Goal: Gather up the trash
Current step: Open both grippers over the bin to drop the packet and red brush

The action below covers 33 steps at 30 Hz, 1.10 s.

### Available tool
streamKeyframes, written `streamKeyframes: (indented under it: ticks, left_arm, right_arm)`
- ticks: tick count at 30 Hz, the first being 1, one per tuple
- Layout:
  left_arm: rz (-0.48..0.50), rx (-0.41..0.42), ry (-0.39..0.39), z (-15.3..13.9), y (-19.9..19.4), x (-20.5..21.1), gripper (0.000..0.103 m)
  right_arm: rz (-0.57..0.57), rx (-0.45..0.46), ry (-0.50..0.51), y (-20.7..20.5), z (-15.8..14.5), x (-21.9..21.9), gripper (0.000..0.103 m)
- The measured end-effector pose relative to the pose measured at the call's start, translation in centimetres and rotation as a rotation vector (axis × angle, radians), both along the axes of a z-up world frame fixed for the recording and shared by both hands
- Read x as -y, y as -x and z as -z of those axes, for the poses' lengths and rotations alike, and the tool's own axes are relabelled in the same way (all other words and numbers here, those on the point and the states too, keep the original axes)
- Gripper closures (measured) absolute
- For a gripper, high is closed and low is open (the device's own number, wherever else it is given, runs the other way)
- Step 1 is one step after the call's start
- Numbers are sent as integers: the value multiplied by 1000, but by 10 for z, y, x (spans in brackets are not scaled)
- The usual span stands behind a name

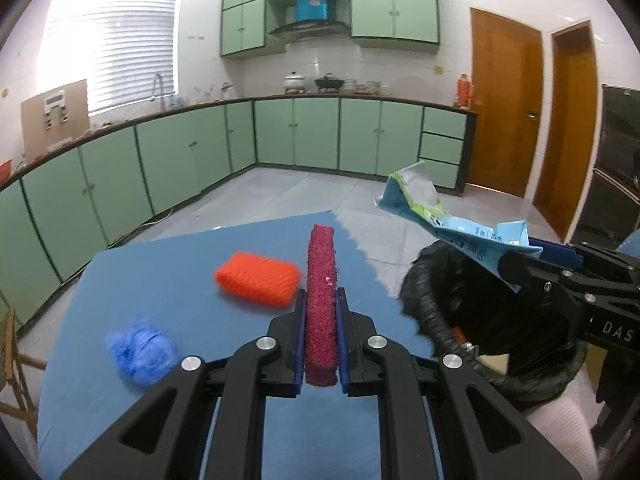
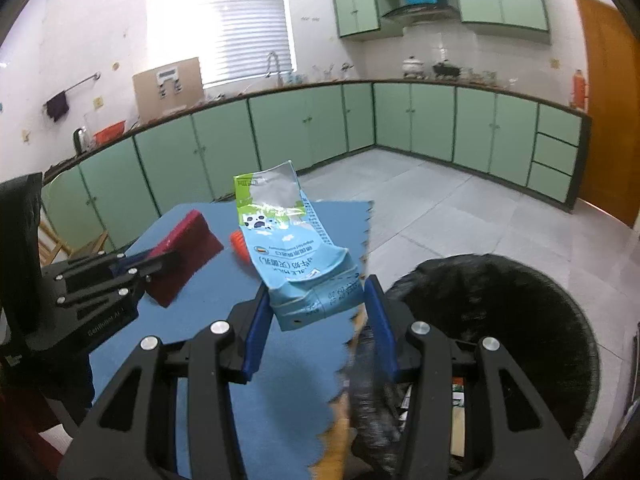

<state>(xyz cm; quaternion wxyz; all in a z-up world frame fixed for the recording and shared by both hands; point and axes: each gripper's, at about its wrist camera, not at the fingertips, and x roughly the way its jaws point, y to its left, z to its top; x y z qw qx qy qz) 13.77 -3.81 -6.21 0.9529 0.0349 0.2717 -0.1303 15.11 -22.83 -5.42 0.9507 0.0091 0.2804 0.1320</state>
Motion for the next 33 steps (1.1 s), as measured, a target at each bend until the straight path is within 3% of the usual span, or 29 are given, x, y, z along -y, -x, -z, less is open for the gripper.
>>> streamKeyframes:
  ticks: [12, 20, 28, 30, 31, 32, 33]
  left_arm:
    - [173, 31, 11, -12, -17, 99, 90]
    - [286, 17, 14, -2, -25, 166, 90]
    - [339, -44, 15, 22, -42, 214, 90]
    - [351, -65, 20, 28, -48, 221, 89]
    - [357, -77, 22, 30, -50, 224, 89]
    - [358, -94, 23, 33, -53, 226, 82]
    - [355, -100, 25, 32, -57, 227, 65]
  right_arm:
    - [196, 17, 7, 13, -1, 101, 59]
    - [306, -31, 16, 17, 26, 162, 60]
    - [366, -102, 7, 1, 67, 196, 60]
    - [383, -116, 9, -2, 74, 198, 58]
    - [391, -134, 11, -5, 81, 200, 50]
    - [398, -143, 15, -8, 82, 199, 40]
    - [408, -145, 22, -8, 85, 200, 38]
